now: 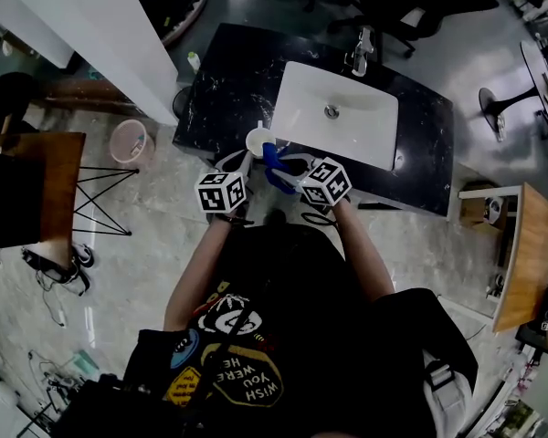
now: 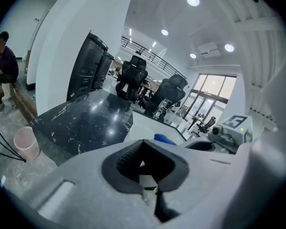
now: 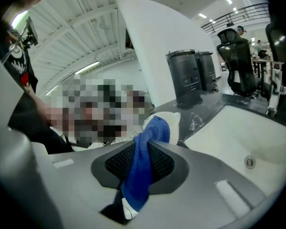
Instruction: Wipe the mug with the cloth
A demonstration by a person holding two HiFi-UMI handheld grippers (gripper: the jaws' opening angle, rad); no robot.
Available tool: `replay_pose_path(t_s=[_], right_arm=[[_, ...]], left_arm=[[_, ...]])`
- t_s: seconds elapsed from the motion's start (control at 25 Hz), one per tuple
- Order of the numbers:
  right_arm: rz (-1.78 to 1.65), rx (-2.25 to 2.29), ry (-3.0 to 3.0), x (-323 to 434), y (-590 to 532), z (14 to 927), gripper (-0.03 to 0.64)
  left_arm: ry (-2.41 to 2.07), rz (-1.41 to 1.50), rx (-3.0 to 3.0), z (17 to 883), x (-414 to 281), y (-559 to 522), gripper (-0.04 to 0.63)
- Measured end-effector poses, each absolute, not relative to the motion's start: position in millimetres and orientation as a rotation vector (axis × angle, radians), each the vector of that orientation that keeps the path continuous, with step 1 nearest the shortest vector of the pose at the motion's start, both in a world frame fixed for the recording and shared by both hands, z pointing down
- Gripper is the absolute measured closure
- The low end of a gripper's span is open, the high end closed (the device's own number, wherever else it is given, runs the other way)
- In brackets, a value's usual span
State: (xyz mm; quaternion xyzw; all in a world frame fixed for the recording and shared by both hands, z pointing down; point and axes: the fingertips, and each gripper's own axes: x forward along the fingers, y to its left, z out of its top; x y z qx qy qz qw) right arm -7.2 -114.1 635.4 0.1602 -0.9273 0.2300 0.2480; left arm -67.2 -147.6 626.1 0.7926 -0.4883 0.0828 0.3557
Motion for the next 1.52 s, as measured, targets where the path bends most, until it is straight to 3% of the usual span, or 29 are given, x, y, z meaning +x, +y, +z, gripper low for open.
replay_pose_path(t_s=[0.24, 0.52, 0.8, 1.16, 1.36, 1.52], right_arm=[[0.643, 0.744, -2.580, 21.1, -190.0, 600.2, 0.538], [0.602, 0.440, -2.524, -4.6, -114.0, 638.2, 0.538], [0.656, 0.832, -2.617, 26.6, -190.8, 591.2, 0.540], [0.568, 0.330, -2.497, -15.1, -96.4, 633.5, 0.540], [0.583, 0.607, -2.618, 4.7, -165.4, 576.5, 0.540], [0.615, 0.685, -2.545, 6.7, -183.5, 595.8, 0.540]], left_arm=[[-1.265, 0.206, 2.044, 627.1, -68.9, -151.5, 0.592], [-1.251, 0.214, 2.055, 625.7, -60.3, -153.3, 0.592], [-1.256, 0.195, 2.036, 627.0, -60.8, -157.0, 0.592], [-1.226, 0.208, 2.070, 626.1, -50.5, -157.9, 0.592], [-1.235, 0.192, 2.055, 625.4, -55.1, -157.2, 0.592], [-1.237, 0.195, 2.055, 627.0, -55.3, -156.9, 0.592]])
